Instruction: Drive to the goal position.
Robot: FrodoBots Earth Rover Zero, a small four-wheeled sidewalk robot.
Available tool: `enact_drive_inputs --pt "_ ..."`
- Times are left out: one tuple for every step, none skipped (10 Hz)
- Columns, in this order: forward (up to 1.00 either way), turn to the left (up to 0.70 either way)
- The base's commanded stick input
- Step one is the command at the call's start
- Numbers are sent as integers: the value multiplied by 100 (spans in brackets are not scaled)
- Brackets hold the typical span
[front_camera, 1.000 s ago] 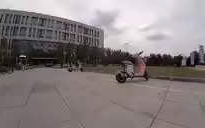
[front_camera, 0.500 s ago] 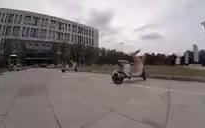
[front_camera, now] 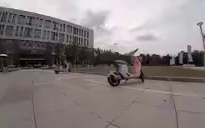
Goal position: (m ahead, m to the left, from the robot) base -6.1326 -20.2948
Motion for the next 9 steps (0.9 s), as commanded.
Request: enact_drive_inputs --pt "0 -60" --pt "0 -60" --pt "0 -60" --pt "0 -60" --pt "0 -60" --pt "0 -60" --pt "0 -60" --pt "0 -60" --pt "0 -60"
